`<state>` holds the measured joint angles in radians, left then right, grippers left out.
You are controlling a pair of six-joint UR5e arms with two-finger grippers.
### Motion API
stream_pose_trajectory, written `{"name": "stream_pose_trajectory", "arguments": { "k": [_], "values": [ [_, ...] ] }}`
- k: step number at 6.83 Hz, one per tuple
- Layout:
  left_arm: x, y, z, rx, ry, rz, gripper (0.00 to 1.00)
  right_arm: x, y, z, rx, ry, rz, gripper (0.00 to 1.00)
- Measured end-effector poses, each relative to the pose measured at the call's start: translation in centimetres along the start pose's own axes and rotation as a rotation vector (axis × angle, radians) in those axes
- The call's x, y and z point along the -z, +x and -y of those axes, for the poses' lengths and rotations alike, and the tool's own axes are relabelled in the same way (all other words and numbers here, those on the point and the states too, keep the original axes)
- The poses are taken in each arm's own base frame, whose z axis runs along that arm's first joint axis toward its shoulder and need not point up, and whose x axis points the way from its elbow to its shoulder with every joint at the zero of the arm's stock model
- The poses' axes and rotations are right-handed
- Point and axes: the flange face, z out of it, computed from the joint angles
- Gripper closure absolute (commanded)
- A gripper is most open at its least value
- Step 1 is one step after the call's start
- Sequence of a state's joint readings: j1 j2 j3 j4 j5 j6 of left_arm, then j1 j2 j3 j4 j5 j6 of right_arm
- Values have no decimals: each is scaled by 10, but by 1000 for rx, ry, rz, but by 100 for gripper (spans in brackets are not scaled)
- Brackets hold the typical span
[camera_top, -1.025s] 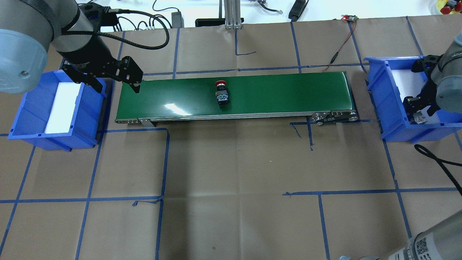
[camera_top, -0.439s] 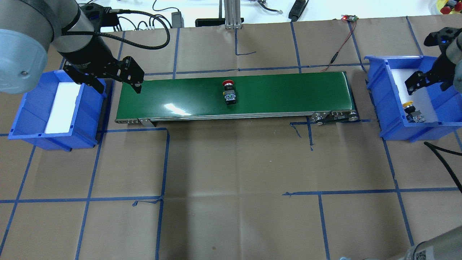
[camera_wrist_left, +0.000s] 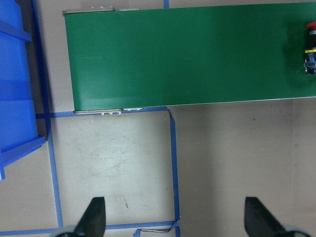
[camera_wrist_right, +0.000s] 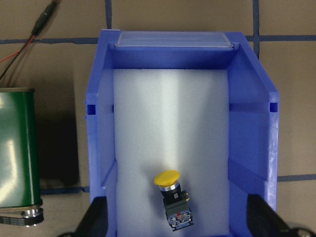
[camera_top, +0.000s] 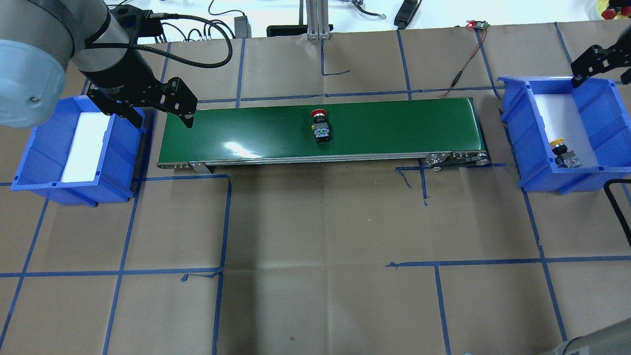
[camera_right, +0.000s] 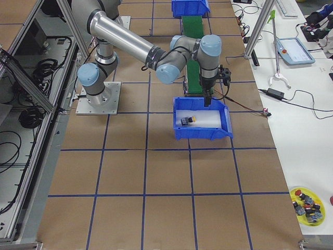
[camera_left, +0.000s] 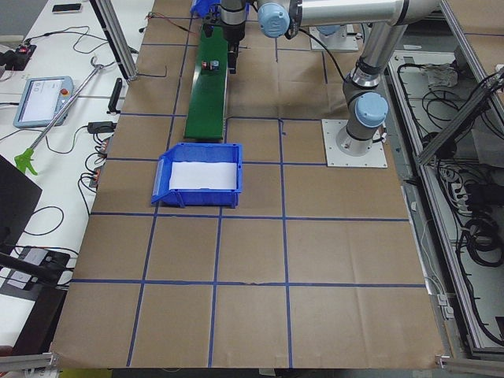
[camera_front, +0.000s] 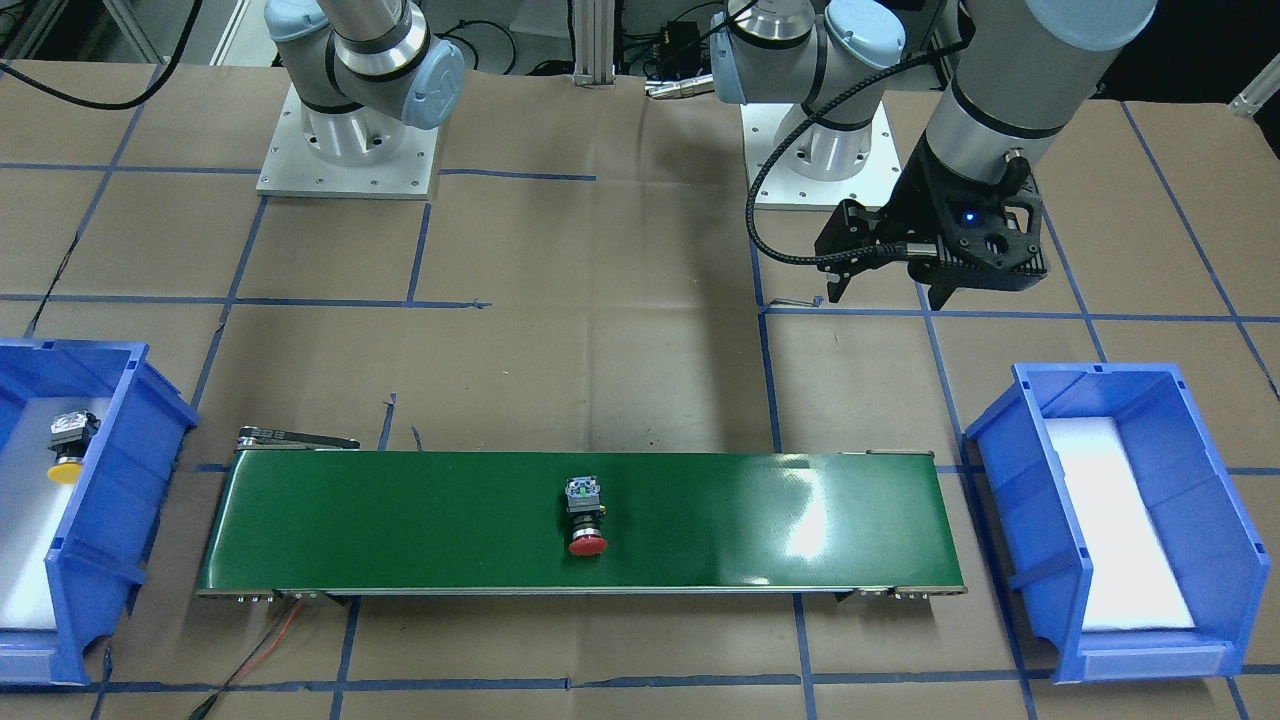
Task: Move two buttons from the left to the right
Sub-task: 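Lower the yellow switch into the bin, open the right gripper, rise, then move the right gripper to the red button switch on the belt and grasp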
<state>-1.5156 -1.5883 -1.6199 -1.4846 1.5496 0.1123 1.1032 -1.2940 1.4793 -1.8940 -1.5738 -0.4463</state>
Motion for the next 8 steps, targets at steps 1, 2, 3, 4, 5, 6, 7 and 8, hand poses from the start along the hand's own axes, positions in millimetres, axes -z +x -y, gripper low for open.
{"name": "stream_pose_trajectory", "arguments": {
  "k": [1,2,3,4,5,6,7,8],
  "values": [
    [0,0,0,-1,1,1,1,26,-30,16,17,26,-2,0],
    [0,0,0,-1,0,1,1,42,-72,27,45,53,10,0],
    [-1,0,1,-1,-1,1,1,48,-118,33,55,73,55,0],
    [-1,0,1,-1,-1,0,1,51,-172,35,41,83,124,0],
    [-1,0,1,-1,0,0,1,51,-222,33,29,76,164,0],
    [0,0,0,-1,0,0,1,44,-264,29,27,55,183,0],
    [0,0,0,-1,1,0,1,29,-287,28,21,23,190,0],
    [1,0,-1,-1,2,1,1,14,-297,28,10,-4,192,0]
  ]
}}
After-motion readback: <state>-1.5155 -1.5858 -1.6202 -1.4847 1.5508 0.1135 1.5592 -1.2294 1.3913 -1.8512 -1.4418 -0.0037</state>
